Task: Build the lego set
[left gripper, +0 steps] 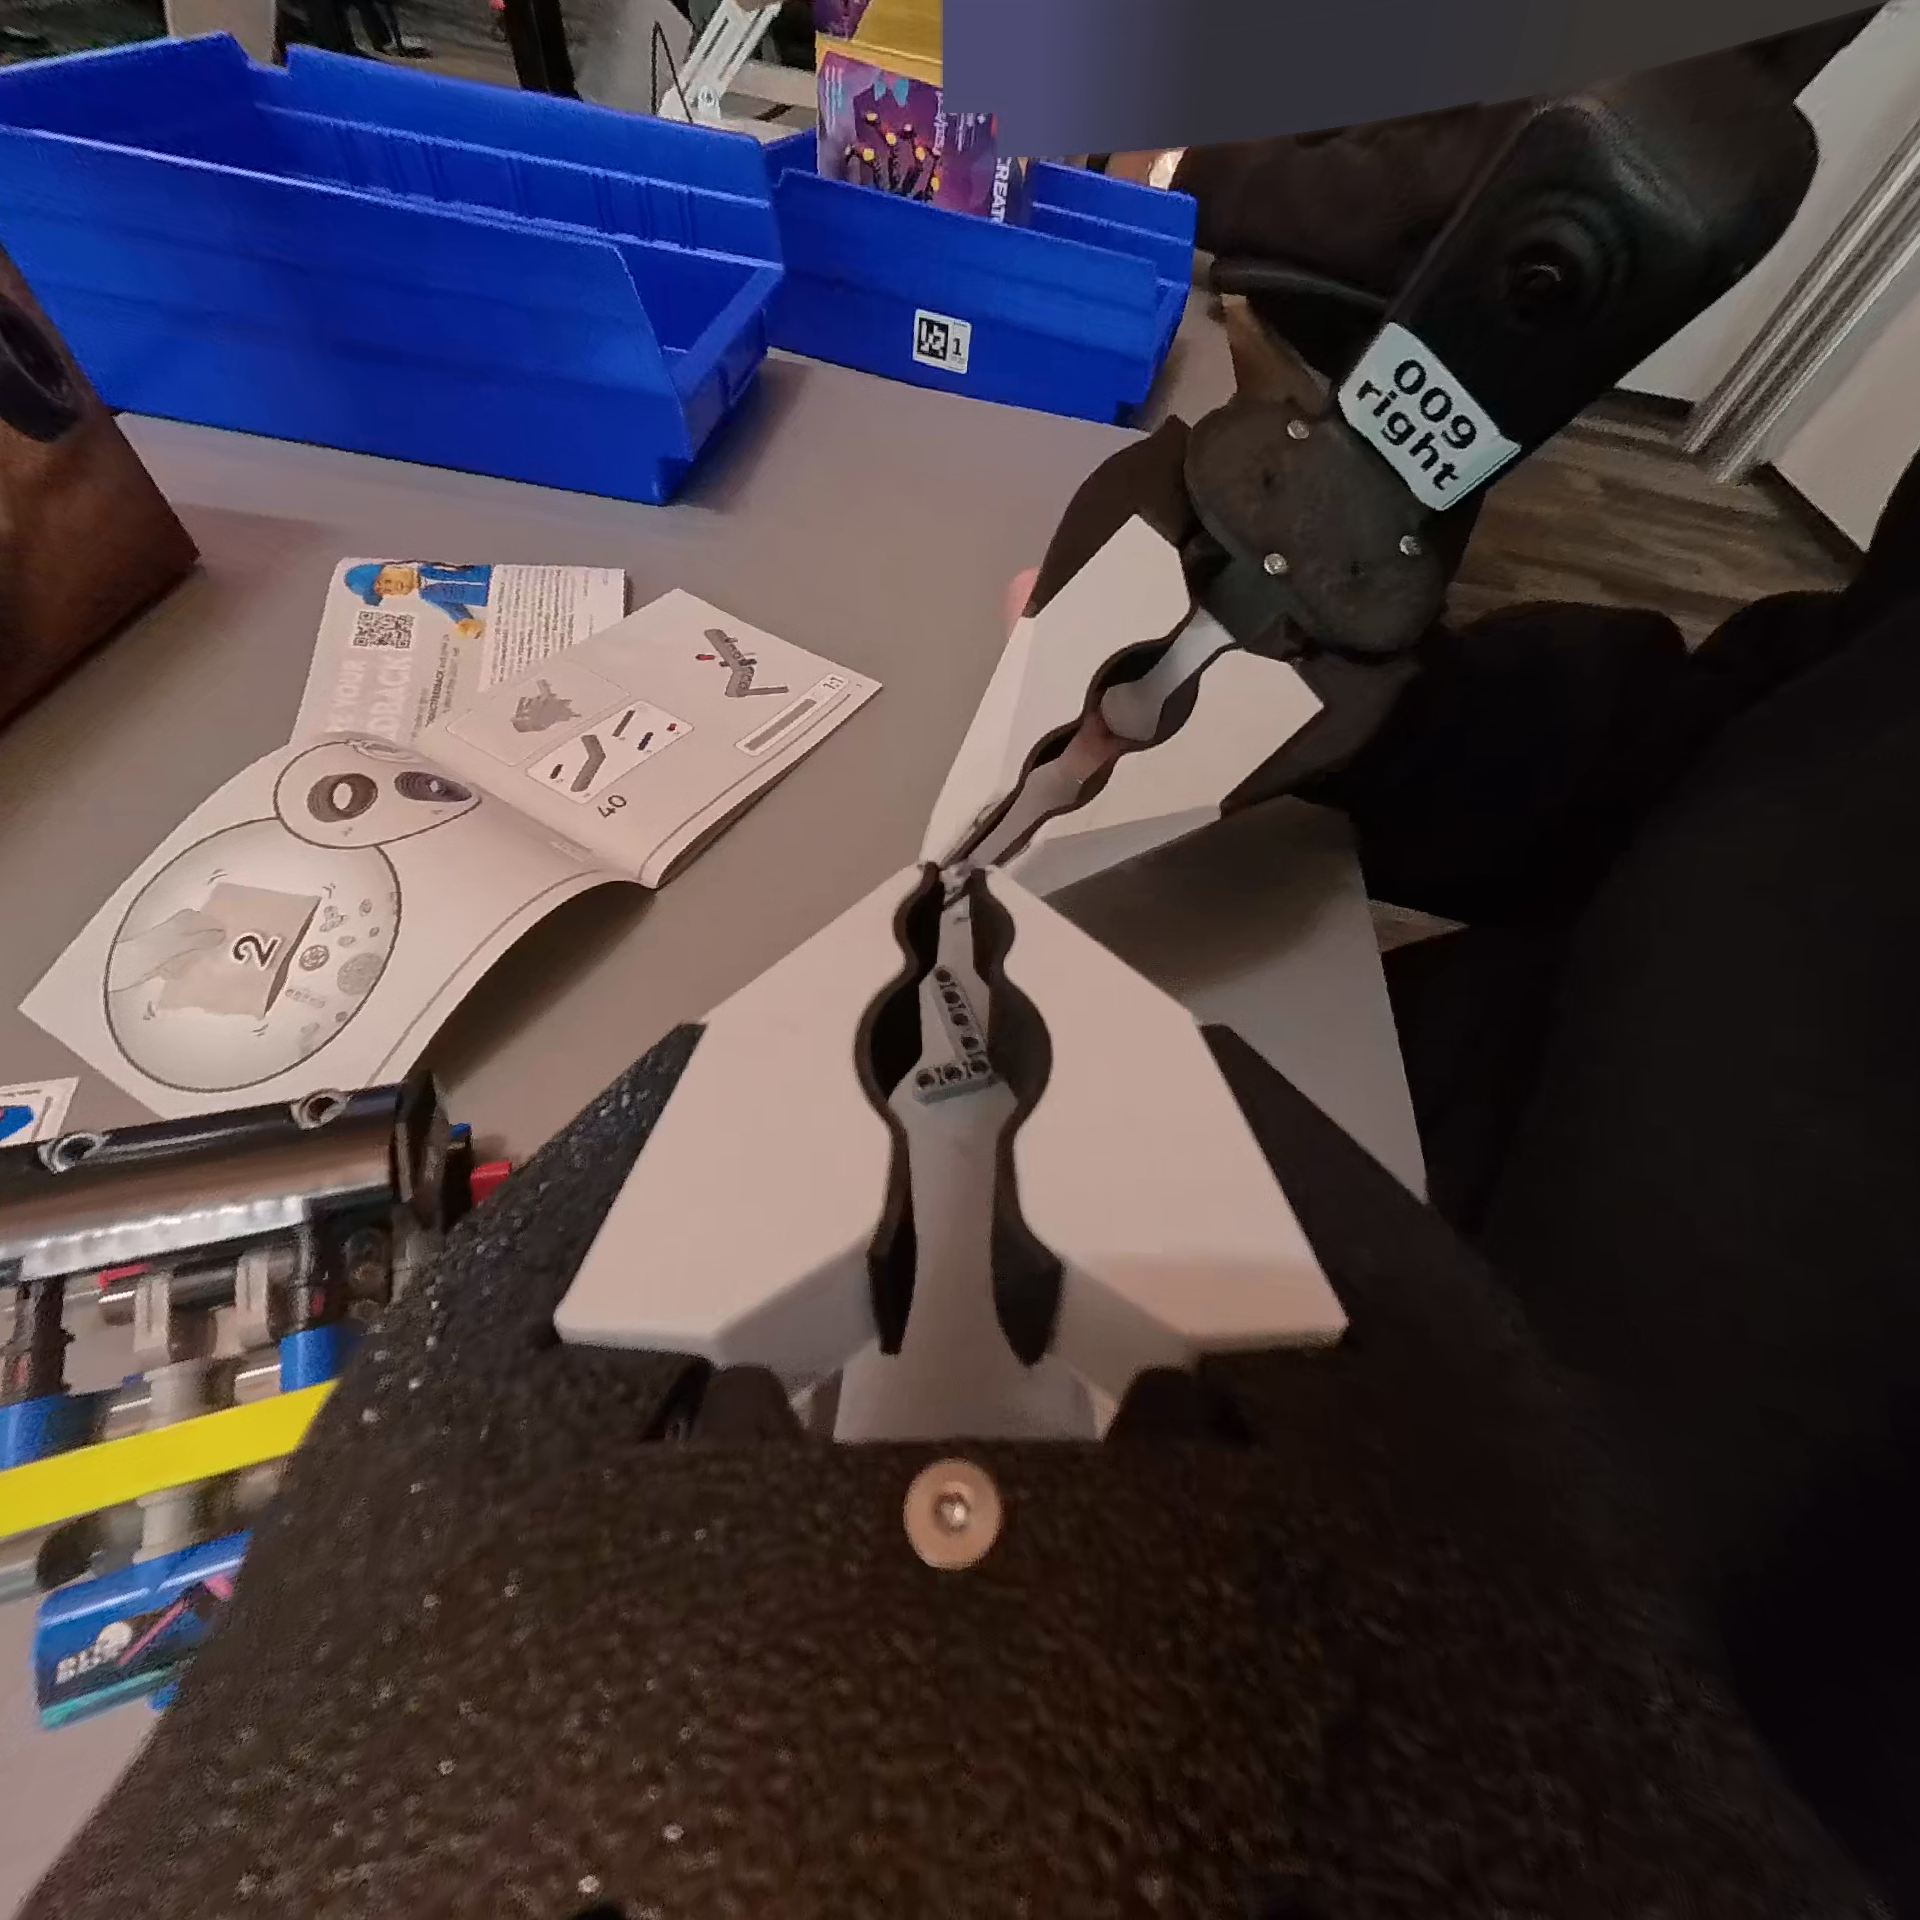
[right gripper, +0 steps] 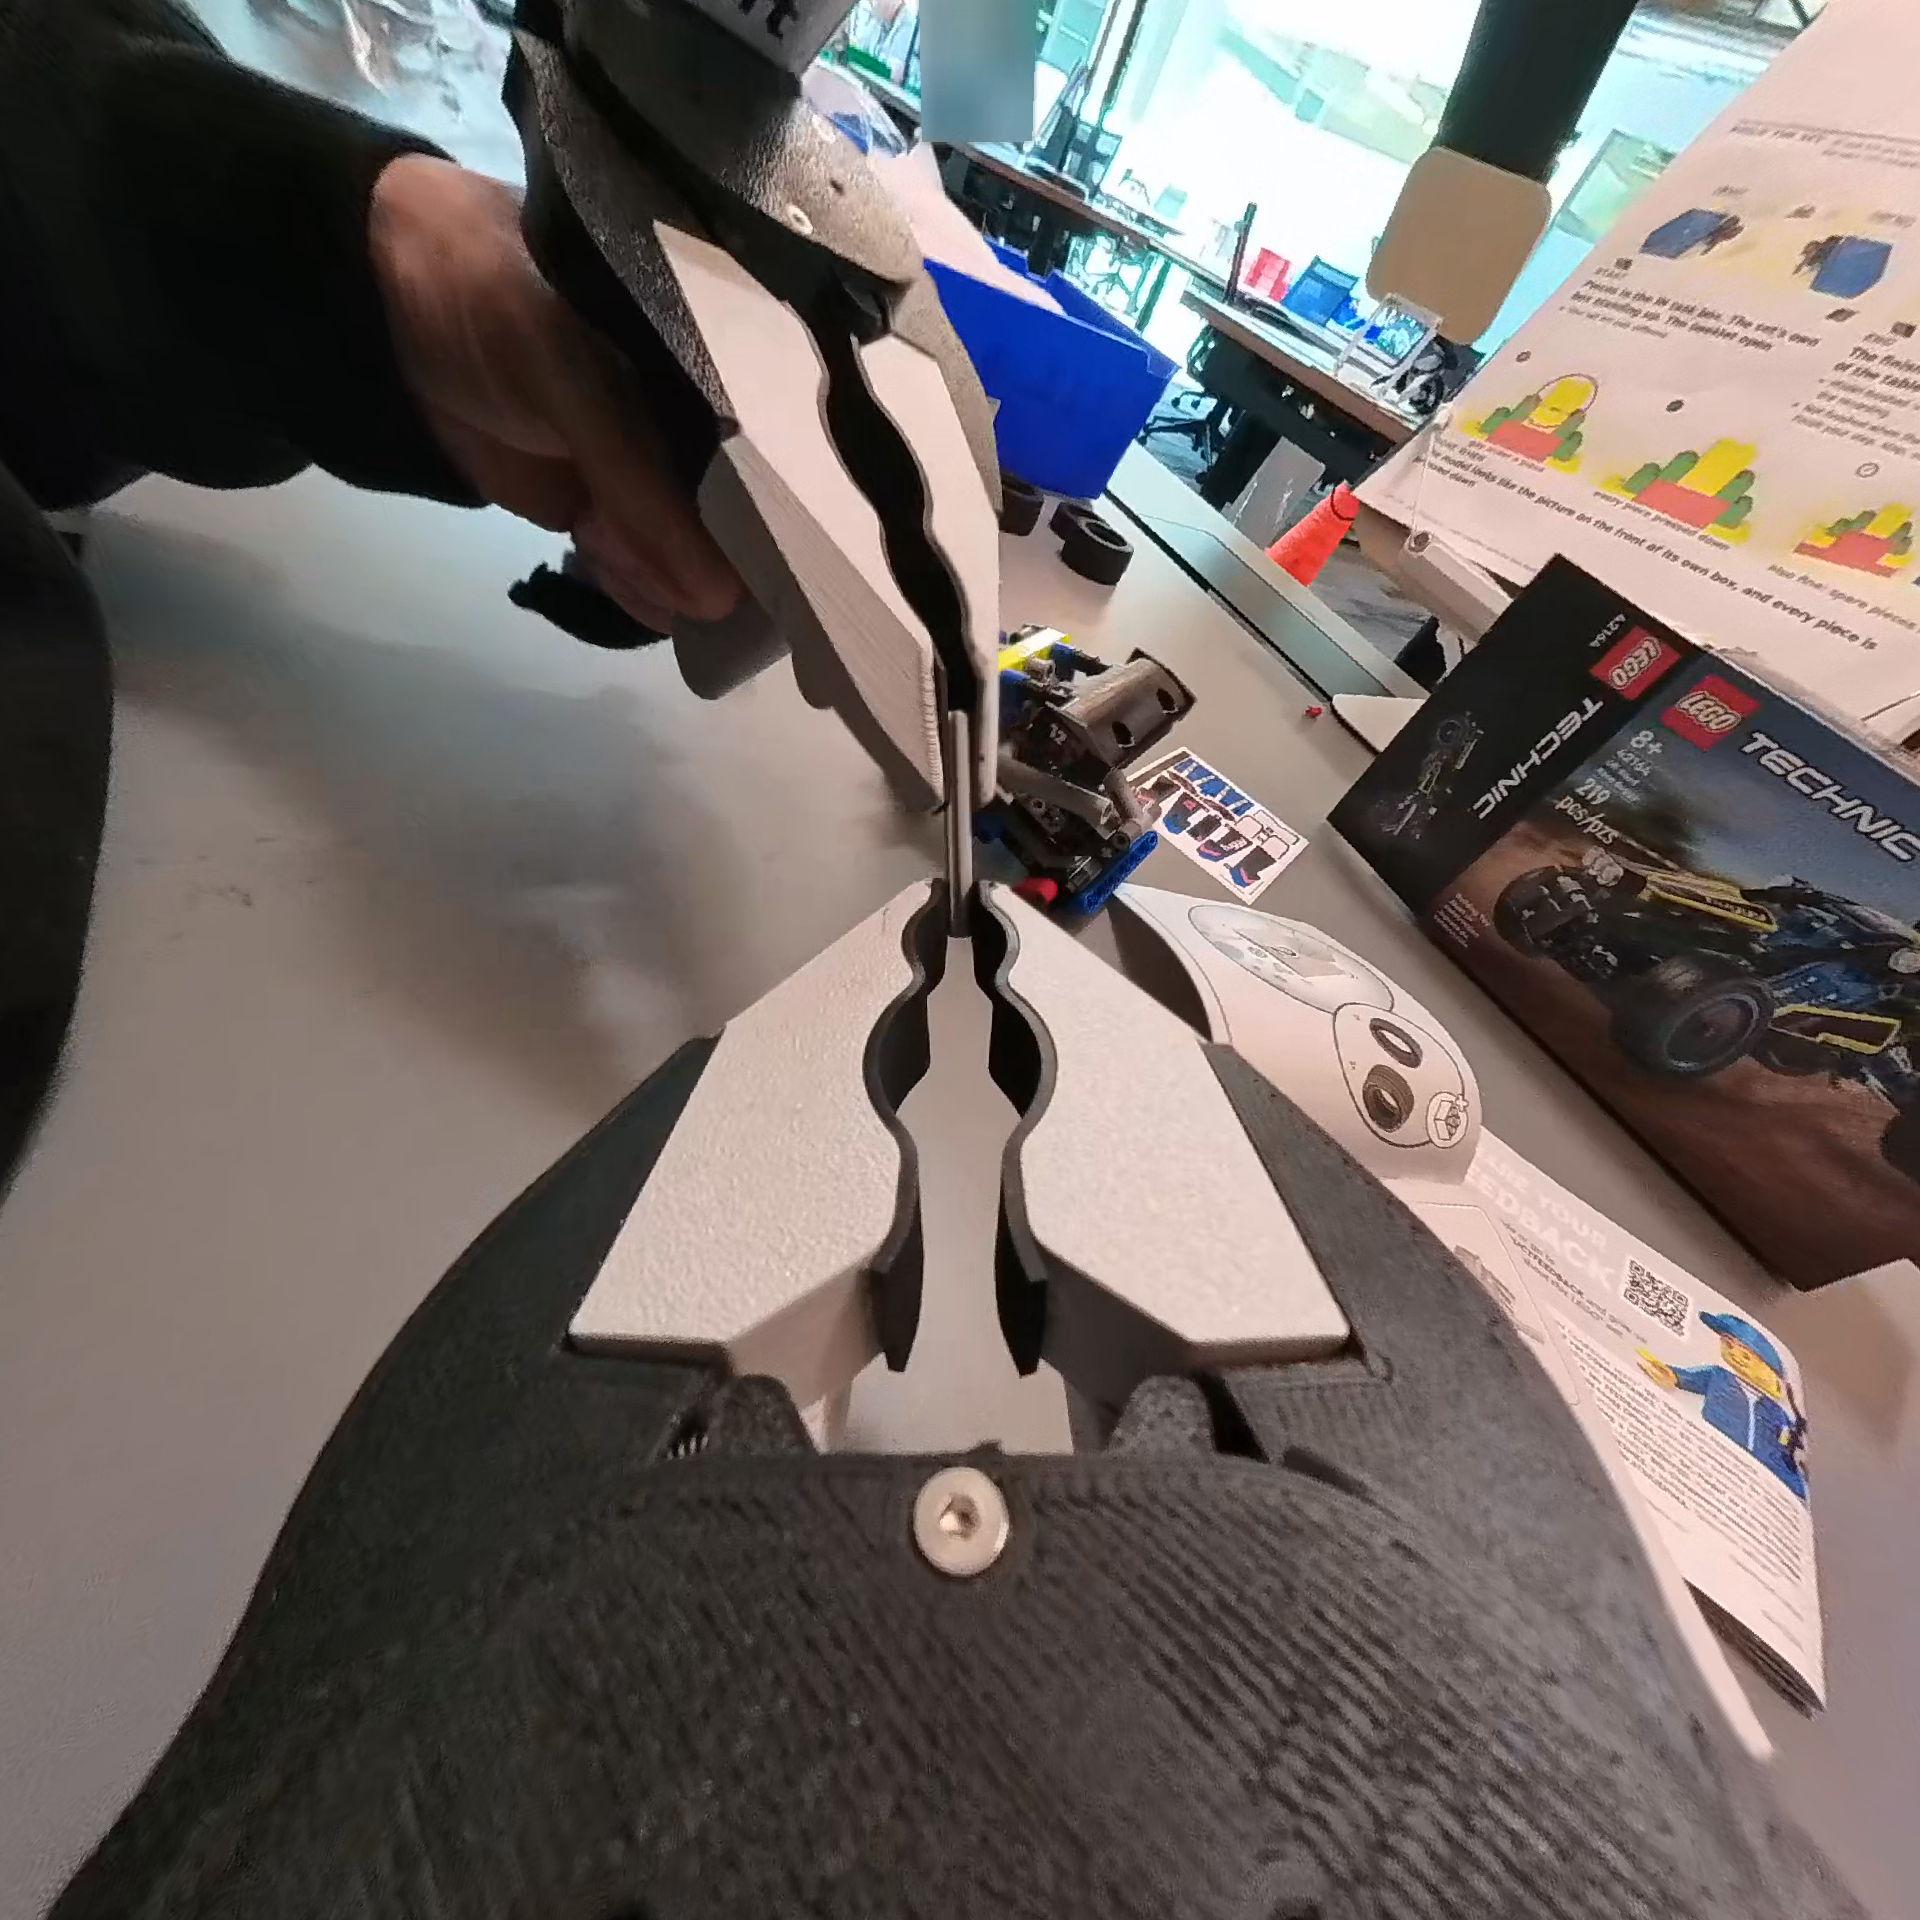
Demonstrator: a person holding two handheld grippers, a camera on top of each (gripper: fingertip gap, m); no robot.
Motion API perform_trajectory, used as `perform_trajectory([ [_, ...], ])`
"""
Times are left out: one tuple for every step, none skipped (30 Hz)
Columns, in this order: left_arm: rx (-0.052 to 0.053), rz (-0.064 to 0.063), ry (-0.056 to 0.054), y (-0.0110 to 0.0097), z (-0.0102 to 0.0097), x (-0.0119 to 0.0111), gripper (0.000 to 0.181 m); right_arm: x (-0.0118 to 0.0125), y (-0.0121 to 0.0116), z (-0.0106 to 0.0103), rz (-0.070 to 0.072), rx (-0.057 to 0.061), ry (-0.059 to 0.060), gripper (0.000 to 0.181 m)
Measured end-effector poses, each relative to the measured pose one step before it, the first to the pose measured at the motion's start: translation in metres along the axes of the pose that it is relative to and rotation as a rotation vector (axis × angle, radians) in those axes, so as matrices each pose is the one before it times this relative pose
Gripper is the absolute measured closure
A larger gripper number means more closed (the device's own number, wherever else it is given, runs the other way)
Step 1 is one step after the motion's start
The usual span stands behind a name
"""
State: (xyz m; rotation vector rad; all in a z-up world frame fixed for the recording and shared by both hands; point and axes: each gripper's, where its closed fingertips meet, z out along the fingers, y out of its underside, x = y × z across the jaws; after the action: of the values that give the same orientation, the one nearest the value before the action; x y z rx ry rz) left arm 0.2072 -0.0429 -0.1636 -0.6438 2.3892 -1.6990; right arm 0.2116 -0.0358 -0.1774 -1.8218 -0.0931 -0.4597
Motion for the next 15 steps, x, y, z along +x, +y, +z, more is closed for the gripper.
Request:
perform_trajectory([
  [-0.0090, 0.0064, -0.0027, 0.00139, 0.00078, 0.00013, 0.180, 0.00005, 0.00161, 0.00067, -0.0049, -0.0089, 0.0013, 0.179],
  [-0.0083, 0.0135, -0.0081, 0.00130, 0.00066, -0.00052, 0.180, -0.00058, 0.00173, 0.00066, 0.0014, -0.0084, -0.0034, 0.179],
  [-0.0150, 0.0161, -0.0081, 0.00223, 0.00092, -0.00053, 0.180, -0.00150, 0.00281, 0.00061, 0.0041, -0.0155, -0.0130, 0.179],
  [-0.0268, 0.0134, -0.0053, 0.00394, 0.00126, -0.00015, 0.180, -0.00170, 0.00534, 0.00008, 0.0014, -0.0336, -0.0174, 0.178],
  [-0.0386, 0.0057, -0.0009, 0.00541, 0.00131, 0.00008, 0.180, -0.00129, 0.00875, 0.00005, 0.0050, -0.0570, -0.0190, 0.172],
  [-0.0432, 0.0006, -0.0020, 0.00612, 0.00080, -0.00059, 0.180, -0.00194, 0.01005, 0.00011, 0.0171, -0.0652, -0.0263, 0.163],
  [-0.0372, -0.0006, -0.0045, 0.00552, 0.00049, -0.00113, 0.180, -0.00256, 0.00850, 0.00014, 0.0255, -0.0563, -0.0292, 0.158],
  [-0.0293, 0.0031, 0.0030, 0.00451, 0.00024, 0.00005, 0.180, -0.00153, 0.00511, 0.00032, 0.0297, -0.0356, -0.0166, 0.155],
  [-0.0250, 0.0081, 0.0048, 0.00385, 0.00043, 0.00044, 0.180, -0.00218, 0.00143, 0.00075, 0.0228, -0.0147, -0.0144, 0.152],
  [-0.0245, 0.0117, -0.0029, 0.00340, 0.00082, -0.00046, 0.180, -0.00358, -0.00148, 0.00120, 0.0199, 0.0036, -0.0173, 0.151],
  [-0.0265, 0.0139, -0.0030, 0.00321, 0.00123, -0.00043, 0.180, -0.00513, -0.00137, 0.00194, 0.0199, 0.0037, -0.0250, 0.152],
  [-0.0276, 0.0147, 0.0017, 0.00269, 0.00158, 0.00028, 0.180, -0.00199, 0.00056, 0.00277, 0.0150, -0.0072, -0.0053, 0.152],
  [-0.0224, 0.0155, -0.0032, 0.00157, 0.00165, -0.00038, 0.180, 0.00099, 0.00223, 0.00302, 0.0017, -0.0138, 0.0178, 0.154],
  [-0.0199, 0.0148, -0.0017, 0.00096, 0.00152, -0.00039, 0.180, 0.00065, 0.00416, 0.00334, -0.0047, -0.0227, 0.0142, 0.158],
  [-0.0228, 0.0115, 0.0058, 0.00151, 0.00164, 0.00028, 0.180, 0.00058, 0.00496, 0.00295, -0.0036, -0.0366, 0.0086, 0.160],
])
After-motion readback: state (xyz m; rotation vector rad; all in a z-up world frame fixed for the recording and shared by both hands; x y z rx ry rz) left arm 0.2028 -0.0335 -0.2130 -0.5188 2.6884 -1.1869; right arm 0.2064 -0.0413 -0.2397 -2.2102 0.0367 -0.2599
